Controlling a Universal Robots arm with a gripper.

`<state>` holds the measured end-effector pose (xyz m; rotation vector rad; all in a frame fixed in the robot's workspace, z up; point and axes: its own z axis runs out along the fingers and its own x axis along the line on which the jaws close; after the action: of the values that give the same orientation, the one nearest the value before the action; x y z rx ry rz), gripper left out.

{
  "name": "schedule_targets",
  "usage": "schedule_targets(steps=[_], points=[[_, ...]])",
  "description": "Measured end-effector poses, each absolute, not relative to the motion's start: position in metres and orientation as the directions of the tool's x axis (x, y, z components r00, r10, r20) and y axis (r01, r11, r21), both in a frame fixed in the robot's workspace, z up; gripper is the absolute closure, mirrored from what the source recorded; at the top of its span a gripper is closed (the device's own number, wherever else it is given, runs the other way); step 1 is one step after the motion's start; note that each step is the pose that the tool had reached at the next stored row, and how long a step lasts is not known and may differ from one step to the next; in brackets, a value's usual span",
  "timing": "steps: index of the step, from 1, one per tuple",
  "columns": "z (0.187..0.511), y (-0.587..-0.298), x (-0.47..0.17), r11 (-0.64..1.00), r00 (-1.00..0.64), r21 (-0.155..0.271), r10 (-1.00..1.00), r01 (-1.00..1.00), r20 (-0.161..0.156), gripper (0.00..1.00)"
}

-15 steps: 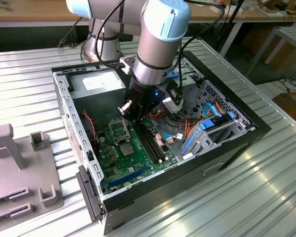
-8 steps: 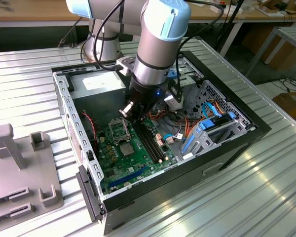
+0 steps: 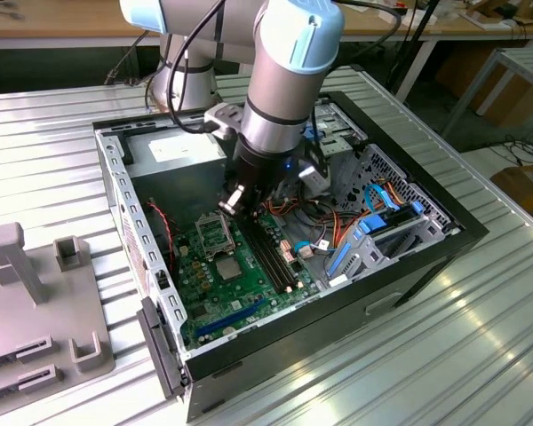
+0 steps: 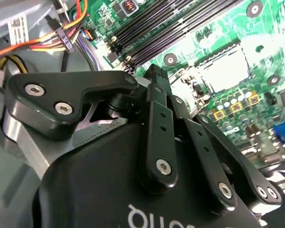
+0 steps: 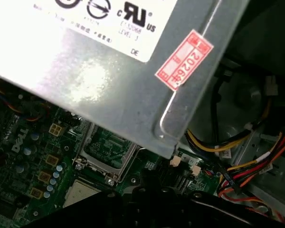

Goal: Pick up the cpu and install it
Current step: 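Close the cpu cover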

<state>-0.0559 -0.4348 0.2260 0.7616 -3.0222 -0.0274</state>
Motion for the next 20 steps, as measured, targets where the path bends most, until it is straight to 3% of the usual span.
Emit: schedule_targets(steps=[20], points=[[0.2255,-0.4346,-0.0549,0.653,-0.653,0.025,-0.757,-0.757,0.017,0.89]])
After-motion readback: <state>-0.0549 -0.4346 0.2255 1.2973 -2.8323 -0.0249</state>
